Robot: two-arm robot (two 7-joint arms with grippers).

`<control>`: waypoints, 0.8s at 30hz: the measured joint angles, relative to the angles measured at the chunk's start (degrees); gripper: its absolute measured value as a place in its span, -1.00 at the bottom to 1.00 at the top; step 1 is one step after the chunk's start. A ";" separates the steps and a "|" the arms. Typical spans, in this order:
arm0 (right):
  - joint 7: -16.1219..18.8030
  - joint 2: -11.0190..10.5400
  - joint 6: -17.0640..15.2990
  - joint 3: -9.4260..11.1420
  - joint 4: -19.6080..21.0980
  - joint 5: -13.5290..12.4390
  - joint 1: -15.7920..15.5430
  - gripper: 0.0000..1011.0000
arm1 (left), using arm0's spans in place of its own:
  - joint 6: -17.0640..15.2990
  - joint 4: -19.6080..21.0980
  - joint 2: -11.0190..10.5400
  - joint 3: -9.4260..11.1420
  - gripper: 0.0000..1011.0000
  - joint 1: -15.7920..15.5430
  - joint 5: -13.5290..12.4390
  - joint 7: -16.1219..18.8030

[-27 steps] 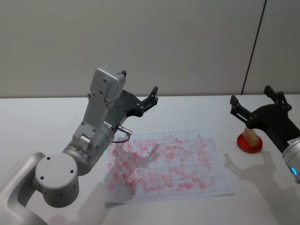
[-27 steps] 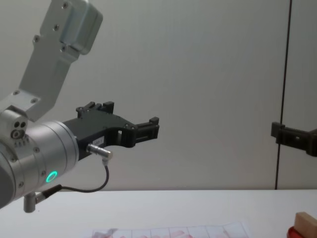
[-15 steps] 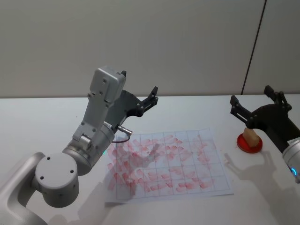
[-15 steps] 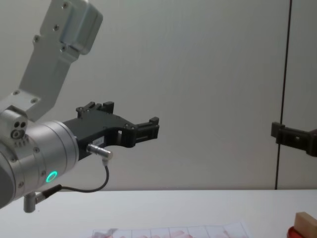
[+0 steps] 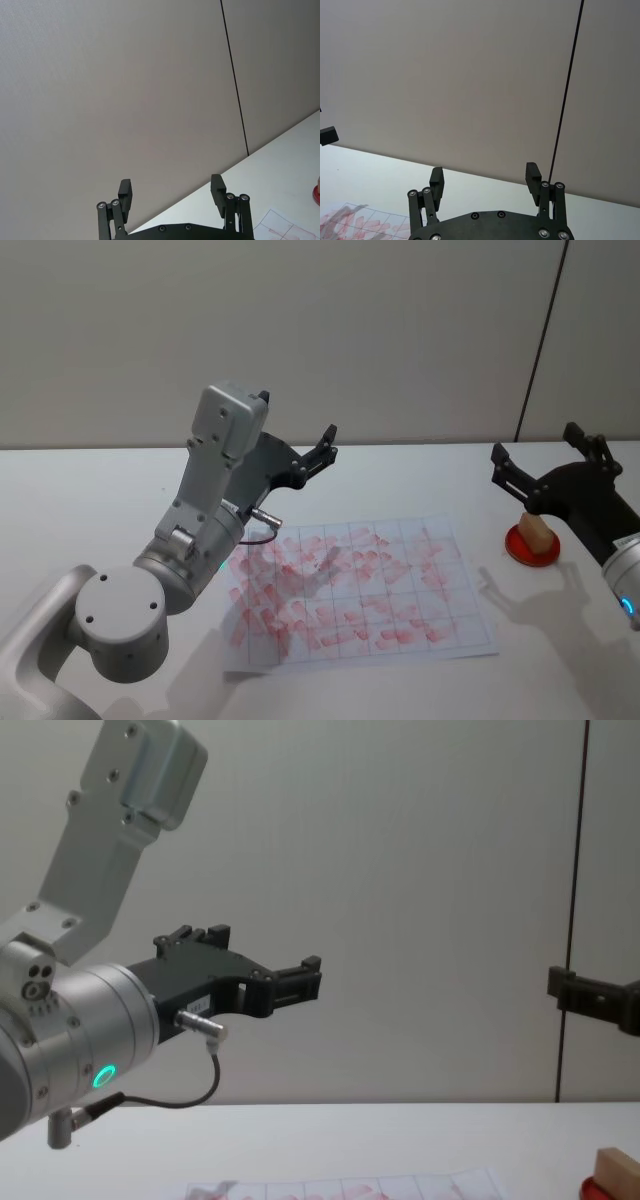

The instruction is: Use the one hand to pick up the stamp and affix it onto the A4 paper.

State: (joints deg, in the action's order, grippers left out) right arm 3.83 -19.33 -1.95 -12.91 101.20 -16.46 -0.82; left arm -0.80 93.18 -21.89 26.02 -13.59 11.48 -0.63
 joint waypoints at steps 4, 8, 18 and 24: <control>-0.03 0.02 -0.13 0.15 -0.23 0.00 0.22 0.98 | 0.00 0.00 0.00 0.00 0.98 0.00 0.00 0.00; -0.34 0.05 -0.78 0.43 -0.83 -0.03 0.69 0.98 | 0.00 0.00 0.00 0.00 0.98 0.00 0.00 0.00; -0.71 0.50 -4.30 1.29 -5.86 -0.65 3.23 0.98 | 0.00 0.00 0.00 0.00 0.98 0.00 0.00 0.00; 0.03 1.00 -6.34 1.47 -9.77 -0.62 5.01 0.98 | 0.00 0.00 0.00 0.00 0.98 0.00 0.00 0.00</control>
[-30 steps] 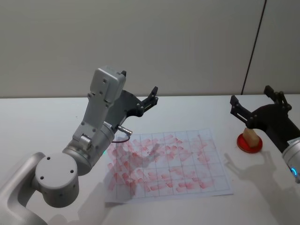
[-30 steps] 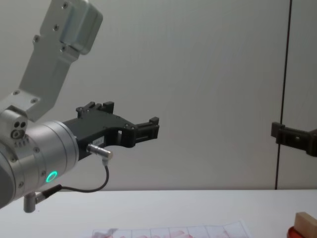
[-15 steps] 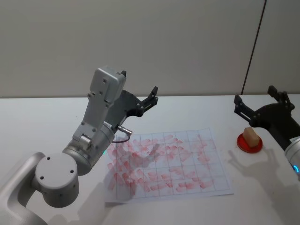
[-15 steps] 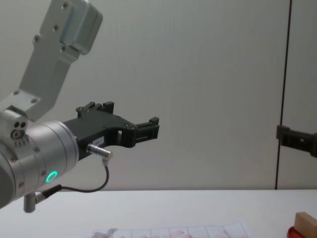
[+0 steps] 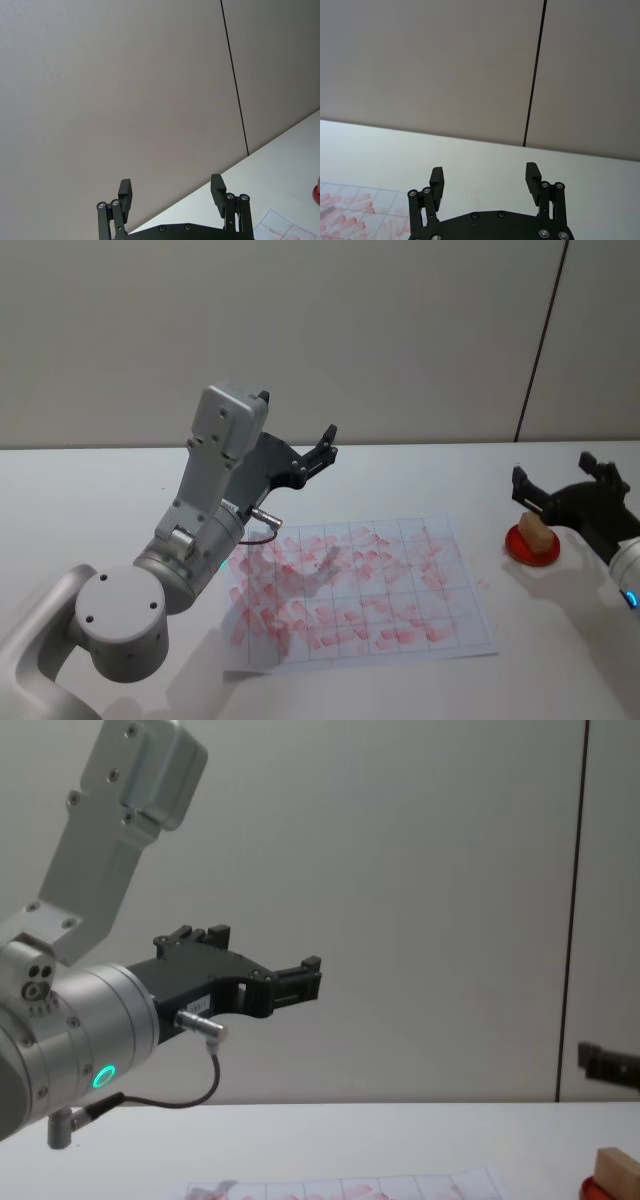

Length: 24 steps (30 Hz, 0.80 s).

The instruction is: Use the one hand to pick up the stamp and affix it onto the A4 paper.

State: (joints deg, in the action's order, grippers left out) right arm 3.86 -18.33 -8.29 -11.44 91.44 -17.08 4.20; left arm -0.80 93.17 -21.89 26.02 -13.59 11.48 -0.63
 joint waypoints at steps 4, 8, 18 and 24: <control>0.81 0.31 -1.23 0.00 -2.28 0.30 1.01 0.98 | 0.00 0.00 0.00 0.00 0.98 0.00 0.00 0.00; 1.53 0.60 -2.14 -0.14 -4.22 0.70 1.74 0.98 | 0.00 0.00 0.00 0.00 0.98 0.00 0.00 0.00; 2.59 1.44 -3.85 -0.81 -7.69 1.82 2.77 0.98 | 0.00 0.00 0.00 0.00 0.98 0.00 0.00 0.00; 2.33 1.82 -4.69 -1.09 -8.93 2.42 3.03 0.91 | 0.00 0.00 0.00 0.00 0.98 0.00 0.00 0.01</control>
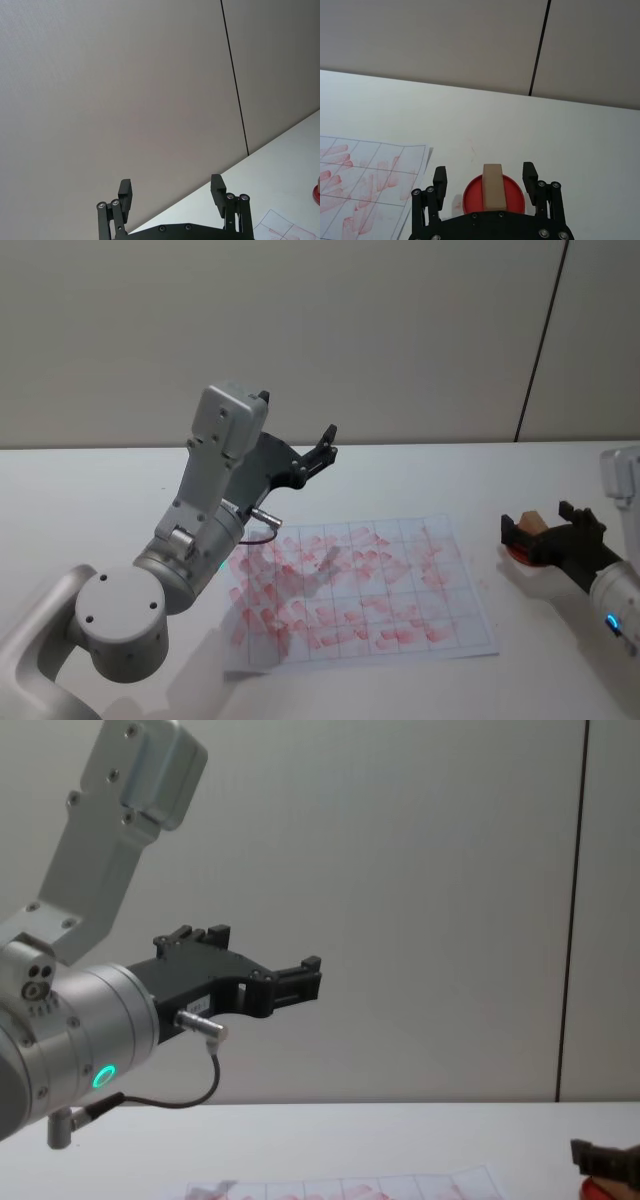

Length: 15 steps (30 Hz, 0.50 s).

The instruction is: Use the one hand to pick up the stamp and affix it onto the A4 paper.

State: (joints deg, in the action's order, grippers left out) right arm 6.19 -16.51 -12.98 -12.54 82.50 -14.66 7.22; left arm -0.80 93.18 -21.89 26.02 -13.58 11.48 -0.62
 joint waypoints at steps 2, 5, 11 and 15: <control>-0.29 0.10 -0.29 -0.05 -0.37 0.23 0.03 0.80 | 0.00 0.00 0.00 0.00 0.98 0.00 0.00 0.00; -0.70 0.18 -0.58 -0.10 -0.76 0.48 0.03 0.67 | 0.00 0.00 0.00 0.00 0.98 0.00 0.00 0.00; -1.43 0.30 -0.99 -0.14 -1.19 0.86 -0.03 0.35 | 0.00 0.00 0.00 0.00 0.98 0.00 0.00 0.00; -1.73 0.35 -1.12 -0.15 -1.33 1.05 -0.07 0.11 | 0.00 0.00 0.00 0.00 0.98 0.00 0.00 0.00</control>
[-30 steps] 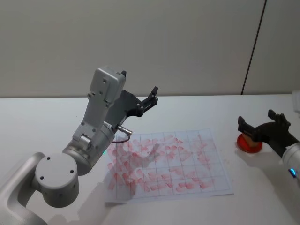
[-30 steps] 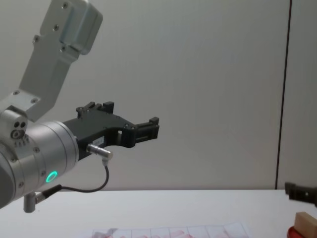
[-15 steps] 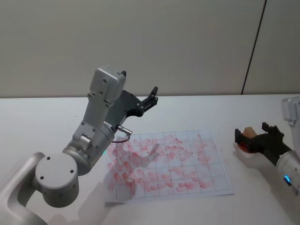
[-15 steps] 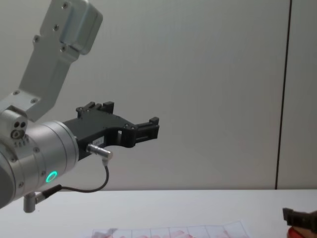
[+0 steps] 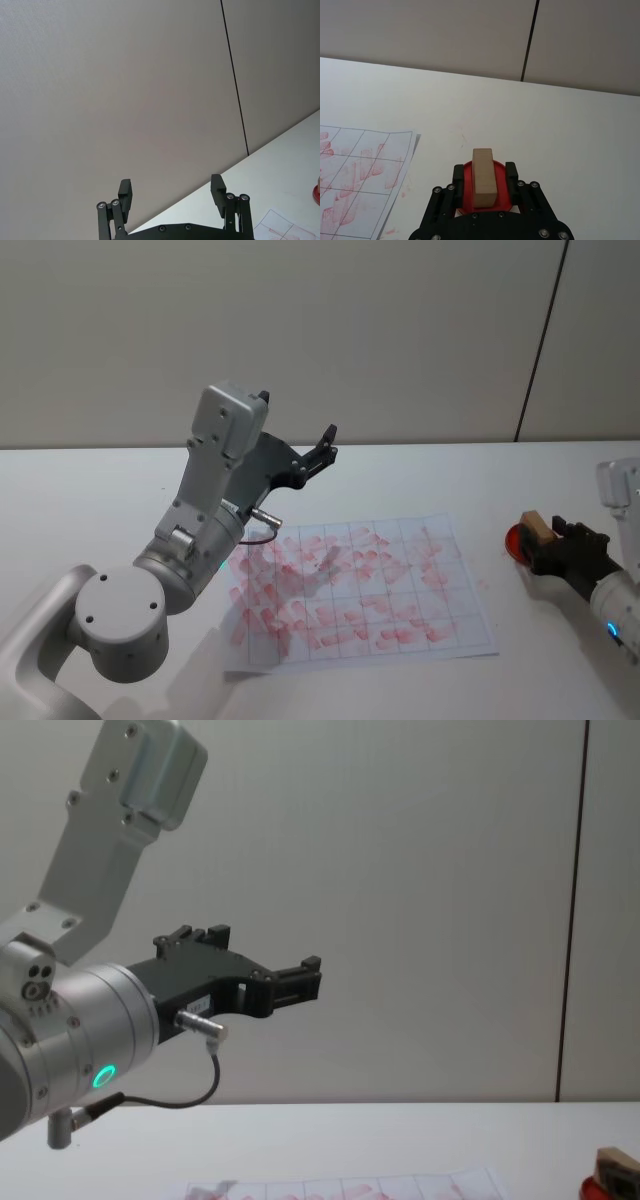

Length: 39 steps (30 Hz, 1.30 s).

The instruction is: Use the one hand to pick up the stamp and affix it onto the A4 paper.

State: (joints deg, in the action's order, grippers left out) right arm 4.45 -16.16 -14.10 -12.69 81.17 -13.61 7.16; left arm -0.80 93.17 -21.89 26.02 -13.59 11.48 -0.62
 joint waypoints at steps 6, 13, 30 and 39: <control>-0.43 0.11 -0.15 0.00 -0.31 0.32 -0.01 -0.29 | 0.00 0.00 0.00 0.00 0.98 0.00 0.00 0.00; -0.80 0.32 -0.46 0.03 -0.85 0.68 0.13 -0.56 | 0.00 0.00 0.00 0.00 0.98 0.00 0.00 0.00; -1.10 1.12 -0.80 -0.10 -3.26 1.44 1.17 -0.56 | 0.00 0.00 0.00 0.00 0.98 0.00 0.00 0.00; -0.98 1.26 -0.85 0.05 -3.23 1.25 1.22 -0.56 | 0.00 0.00 0.00 0.00 0.98 0.00 0.00 0.00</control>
State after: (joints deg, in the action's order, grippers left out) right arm 3.47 -14.90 -14.94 -12.64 77.94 -12.36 8.38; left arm -0.80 93.17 -21.89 26.02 -13.59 11.48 -0.63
